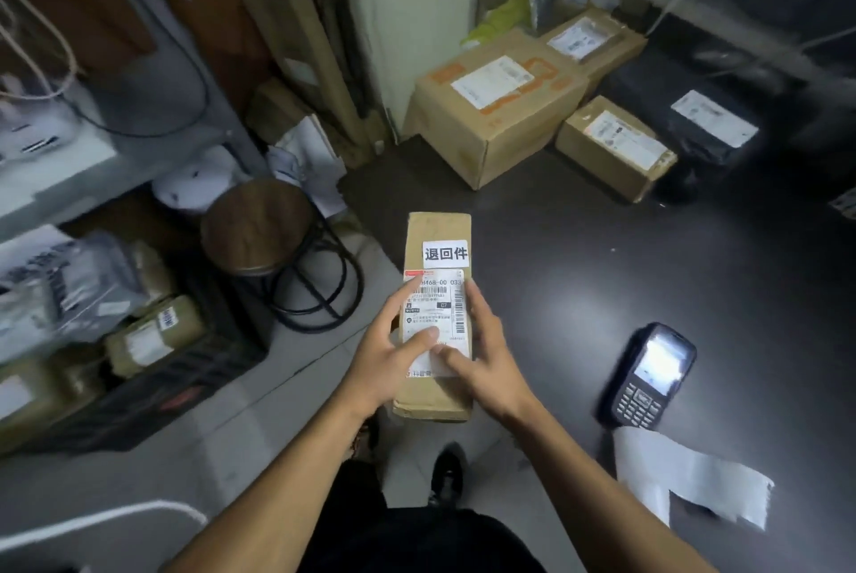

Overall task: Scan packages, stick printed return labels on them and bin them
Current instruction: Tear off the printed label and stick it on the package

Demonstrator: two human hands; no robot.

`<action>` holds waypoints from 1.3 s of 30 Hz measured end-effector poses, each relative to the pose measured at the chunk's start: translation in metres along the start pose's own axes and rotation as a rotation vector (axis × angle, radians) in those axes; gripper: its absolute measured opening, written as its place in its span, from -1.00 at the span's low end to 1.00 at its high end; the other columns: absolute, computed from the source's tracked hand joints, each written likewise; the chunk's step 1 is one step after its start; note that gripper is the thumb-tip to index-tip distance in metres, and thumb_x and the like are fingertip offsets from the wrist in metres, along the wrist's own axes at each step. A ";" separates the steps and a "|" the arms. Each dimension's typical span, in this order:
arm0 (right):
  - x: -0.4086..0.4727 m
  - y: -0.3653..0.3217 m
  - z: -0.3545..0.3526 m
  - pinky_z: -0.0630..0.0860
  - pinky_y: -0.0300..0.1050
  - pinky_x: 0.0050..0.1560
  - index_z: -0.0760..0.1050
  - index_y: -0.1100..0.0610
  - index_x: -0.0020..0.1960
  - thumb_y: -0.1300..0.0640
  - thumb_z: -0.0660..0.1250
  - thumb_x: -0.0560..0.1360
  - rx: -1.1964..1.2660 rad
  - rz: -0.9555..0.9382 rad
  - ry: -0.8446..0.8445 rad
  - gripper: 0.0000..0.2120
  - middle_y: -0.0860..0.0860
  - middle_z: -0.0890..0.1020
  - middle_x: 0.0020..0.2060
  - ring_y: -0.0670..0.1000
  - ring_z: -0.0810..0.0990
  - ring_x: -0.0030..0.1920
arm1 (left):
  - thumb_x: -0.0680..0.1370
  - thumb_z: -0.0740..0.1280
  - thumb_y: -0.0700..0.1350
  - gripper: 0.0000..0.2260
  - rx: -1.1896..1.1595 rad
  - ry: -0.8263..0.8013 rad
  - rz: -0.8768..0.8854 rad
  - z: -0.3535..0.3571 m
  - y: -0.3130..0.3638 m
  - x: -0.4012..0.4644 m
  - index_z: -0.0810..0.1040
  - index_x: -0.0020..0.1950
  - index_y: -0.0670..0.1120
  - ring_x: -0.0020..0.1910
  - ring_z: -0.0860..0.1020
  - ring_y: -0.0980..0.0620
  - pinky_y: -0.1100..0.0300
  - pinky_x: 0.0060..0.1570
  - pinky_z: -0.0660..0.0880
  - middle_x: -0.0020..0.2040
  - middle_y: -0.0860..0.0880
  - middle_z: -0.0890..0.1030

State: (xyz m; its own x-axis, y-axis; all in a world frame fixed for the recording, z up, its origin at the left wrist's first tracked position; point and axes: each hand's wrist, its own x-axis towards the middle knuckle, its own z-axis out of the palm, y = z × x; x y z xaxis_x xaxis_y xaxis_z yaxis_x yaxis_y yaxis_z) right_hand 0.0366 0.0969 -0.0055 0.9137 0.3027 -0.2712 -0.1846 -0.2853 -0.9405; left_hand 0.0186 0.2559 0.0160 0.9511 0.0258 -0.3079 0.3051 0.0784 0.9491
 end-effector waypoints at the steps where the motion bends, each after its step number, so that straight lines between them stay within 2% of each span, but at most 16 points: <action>1: 0.002 -0.005 0.010 0.32 0.25 0.41 0.04 -0.36 0.53 -0.11 0.40 0.39 -0.004 -0.013 -0.031 -0.17 -0.12 0.33 0.45 0.01 0.26 0.49 | 0.57 0.34 -0.34 -0.47 -0.019 0.046 0.012 -0.010 0.000 -0.009 0.43 0.37 0.21 0.24 0.57 0.13 0.16 0.18 0.54 0.30 0.09 0.58; 5: 0.003 -0.034 0.060 0.32 -0.07 0.44 0.16 -0.41 0.46 -0.05 0.41 0.38 0.037 -0.065 -0.130 -0.25 -0.14 0.27 0.45 -0.24 0.25 0.45 | 0.55 0.36 -0.35 -0.51 -0.093 0.222 0.067 -0.055 0.001 -0.042 0.48 0.33 0.16 0.25 0.57 0.08 0.14 0.18 0.55 0.29 0.05 0.60; 9: 0.007 -0.050 0.115 0.36 0.19 0.41 0.28 -0.35 0.43 -0.03 0.46 0.38 0.026 -0.101 -0.276 -0.31 -0.02 0.39 0.44 0.02 0.38 0.44 | 0.57 0.36 -0.30 -0.52 -0.127 0.310 0.088 -0.108 -0.003 -0.074 0.43 0.41 0.09 0.25 0.57 0.11 0.20 0.16 0.54 0.30 0.06 0.58; 11: 0.007 -0.062 0.147 0.37 0.18 0.40 0.30 -0.31 0.43 -0.06 0.47 0.35 -0.014 -0.120 -0.320 -0.30 -0.06 0.39 0.42 -0.01 0.38 0.43 | 0.59 0.34 -0.26 -0.54 -0.149 0.355 0.088 -0.135 -0.006 -0.095 0.40 0.41 0.11 0.25 0.56 0.15 0.21 0.18 0.52 0.32 0.05 0.56; 16: -0.005 -0.087 0.238 0.42 0.08 0.39 0.33 -0.42 0.34 -0.02 0.45 0.33 -0.036 -0.124 -0.468 -0.34 -0.12 0.38 0.40 -0.09 0.37 0.41 | 0.60 0.32 -0.24 -0.56 -0.199 0.479 0.097 -0.209 -0.020 -0.151 0.40 0.39 0.15 0.22 0.55 0.22 0.29 0.10 0.52 0.31 0.08 0.54; 19: -0.013 -0.095 0.290 0.44 0.12 0.36 0.35 -0.37 0.37 -0.02 0.46 0.33 -0.016 -0.114 -0.555 -0.33 -0.09 0.39 0.41 -0.04 0.39 0.41 | 0.58 0.33 -0.27 -0.55 -0.282 0.546 0.119 -0.256 -0.031 -0.182 0.44 0.39 0.12 0.26 0.55 0.13 0.23 0.13 0.53 0.32 0.06 0.57; 22: -0.018 -0.101 0.335 0.48 0.14 0.33 0.38 -0.29 0.38 0.11 0.45 0.39 0.014 -0.111 -0.623 -0.36 -0.06 0.43 0.40 -0.02 0.45 0.38 | 0.54 0.40 -0.21 -0.55 -0.357 0.604 0.141 -0.302 -0.040 -0.203 0.47 0.39 0.12 0.28 0.56 0.02 0.12 0.15 0.55 0.34 0.03 0.56; 26: -0.020 -0.109 0.385 0.46 0.13 0.34 0.35 -0.23 0.43 0.12 0.46 0.40 -0.040 -0.134 -0.722 -0.33 -0.03 0.43 0.41 -0.01 0.45 0.38 | 0.45 0.46 -0.05 -0.51 -0.316 0.690 0.148 -0.341 -0.049 -0.225 0.48 0.37 0.17 0.33 0.52 -0.08 -0.12 0.26 0.50 0.39 -0.03 0.51; 29: -0.015 -0.116 0.411 0.51 -0.06 0.28 0.30 -0.21 0.44 0.20 0.46 0.46 -0.091 -0.109 -0.812 -0.33 0.00 0.46 0.38 -0.07 0.49 0.33 | 0.44 0.45 -0.06 -0.53 -0.287 0.771 0.168 -0.362 -0.058 -0.232 0.49 0.35 0.13 0.29 0.53 -0.12 -0.20 0.23 0.52 0.34 -0.07 0.53; 33: 0.000 -0.128 0.437 0.51 -0.24 0.18 0.16 -0.07 0.51 0.33 0.40 0.51 -0.132 -0.046 -0.928 -0.28 -0.09 0.50 0.31 -0.18 0.55 0.24 | 0.41 0.43 -0.05 -0.51 -0.255 0.898 0.165 -0.387 -0.069 -0.225 0.50 0.33 0.13 0.29 0.51 -0.14 -0.23 0.21 0.52 0.31 -0.14 0.51; 39: 0.050 -0.142 0.480 0.49 -0.11 0.30 0.08 -0.10 0.52 0.21 0.54 0.41 -0.314 -0.028 -1.001 -0.12 -0.06 0.49 0.33 -0.14 0.53 0.27 | 0.38 0.44 -0.03 -0.46 -0.258 1.041 0.135 -0.421 -0.084 -0.189 0.48 0.37 0.08 0.33 0.46 -0.21 -0.27 0.22 0.49 0.32 -0.12 0.50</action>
State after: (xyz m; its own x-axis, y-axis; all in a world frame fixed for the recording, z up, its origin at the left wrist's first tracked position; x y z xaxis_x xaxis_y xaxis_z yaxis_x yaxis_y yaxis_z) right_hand -0.0649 0.5889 0.0165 0.1735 0.8857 -0.4306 0.0651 -0.4466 -0.8923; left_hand -0.2069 0.6635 -0.0341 0.4304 0.8747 -0.2229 0.0661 0.2158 0.9742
